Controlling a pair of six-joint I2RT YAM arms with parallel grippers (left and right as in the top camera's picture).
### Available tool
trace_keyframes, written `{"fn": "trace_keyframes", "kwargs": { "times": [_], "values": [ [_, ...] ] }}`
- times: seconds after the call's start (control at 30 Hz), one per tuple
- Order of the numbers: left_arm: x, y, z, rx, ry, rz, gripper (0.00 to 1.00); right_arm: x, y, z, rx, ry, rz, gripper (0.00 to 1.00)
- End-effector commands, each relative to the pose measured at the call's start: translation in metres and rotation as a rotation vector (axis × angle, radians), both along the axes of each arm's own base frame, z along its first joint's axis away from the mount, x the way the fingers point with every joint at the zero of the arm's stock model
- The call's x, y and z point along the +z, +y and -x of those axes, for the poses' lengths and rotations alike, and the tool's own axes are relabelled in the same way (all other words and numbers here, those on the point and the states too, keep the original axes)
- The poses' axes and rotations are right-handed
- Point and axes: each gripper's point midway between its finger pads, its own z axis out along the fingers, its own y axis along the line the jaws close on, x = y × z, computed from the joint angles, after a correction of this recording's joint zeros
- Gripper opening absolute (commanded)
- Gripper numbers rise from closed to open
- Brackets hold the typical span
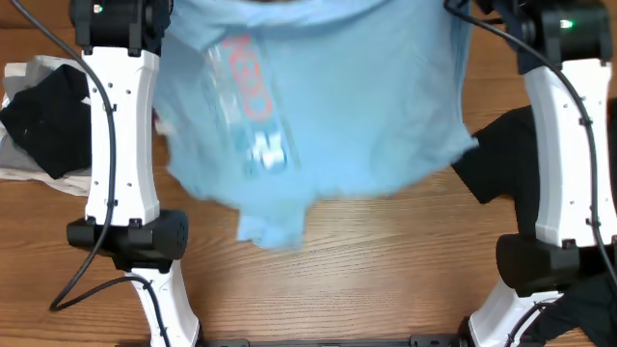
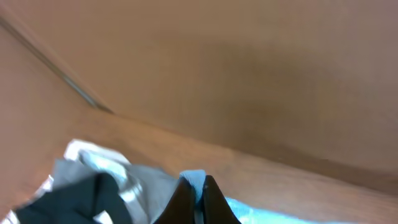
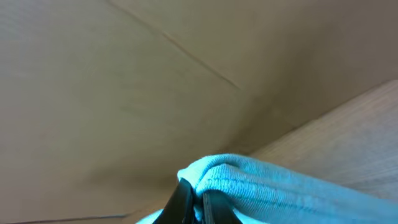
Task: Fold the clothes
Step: 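Lift the T-shirt with both grippers and shake it out in the air, then lower the held T-shirt flat onto the table with both grippers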
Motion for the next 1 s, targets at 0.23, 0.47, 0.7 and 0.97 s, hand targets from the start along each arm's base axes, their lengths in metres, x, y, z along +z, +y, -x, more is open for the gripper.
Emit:
{"fn": "trace_keyframes", "kwargs": {
  "times": [0.23, 0.47, 0.7, 0.97],
  "values": [
    [0.18, 0.021, 0.183, 0.059, -0.366, 0.033, 0.04, 0.139, -0.073, 0.127, -0.148, -0.225, 0.06, 0.04],
    [0.08, 0.021, 0.201, 0.122, 0.029, 0.111, 0.04, 0.016, -0.072, 0.122, -0.117, 0.248, 0.076, 0.04],
    [-0.031, -0.007, 0.149, 0.044, 0.404, 0.166, 0.04, -0.093, -0.05, 0.111, -0.031, 0.611, 0.112, 0.04],
    [-0.133, -0.017, 0.135, 0.077, 0.715, 0.202, 0.04, -0.159, -0.021, 0.124, 0.024, 0.816, 0.213, 0.04]
  ]
}}
